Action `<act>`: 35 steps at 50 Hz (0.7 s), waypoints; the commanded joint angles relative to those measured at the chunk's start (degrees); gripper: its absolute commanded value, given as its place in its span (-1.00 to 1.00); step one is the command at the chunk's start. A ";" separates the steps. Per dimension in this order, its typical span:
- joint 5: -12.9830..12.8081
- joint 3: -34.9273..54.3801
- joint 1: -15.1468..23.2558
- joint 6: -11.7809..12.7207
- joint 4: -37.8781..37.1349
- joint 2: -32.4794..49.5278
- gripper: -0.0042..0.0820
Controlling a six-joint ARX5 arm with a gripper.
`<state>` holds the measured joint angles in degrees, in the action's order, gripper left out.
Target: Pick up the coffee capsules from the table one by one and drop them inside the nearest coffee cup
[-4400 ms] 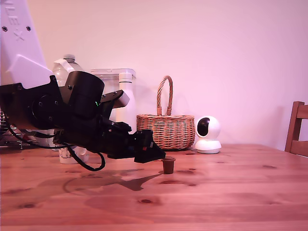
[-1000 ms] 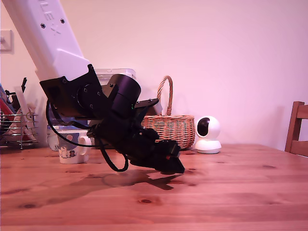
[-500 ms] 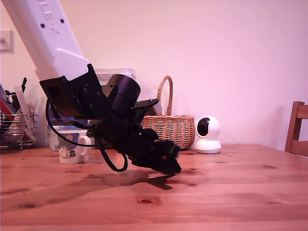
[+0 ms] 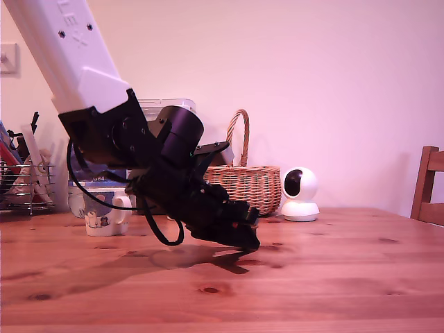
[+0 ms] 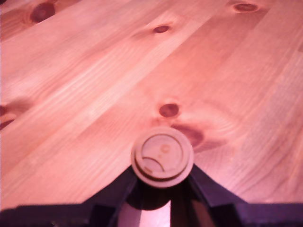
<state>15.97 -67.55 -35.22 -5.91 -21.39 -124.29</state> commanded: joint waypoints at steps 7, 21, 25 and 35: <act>-0.50 0.98 -0.04 2.69 2.64 2.67 -0.62; -6.64 1.03 -0.04 6.12 4.66 7.28 -0.62; -7.98 1.11 -0.04 6.84 5.11 8.39 -0.62; -11.78 2.56 0.09 7.21 5.97 11.23 -0.62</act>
<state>4.89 -67.26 -35.20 1.02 -15.53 -113.99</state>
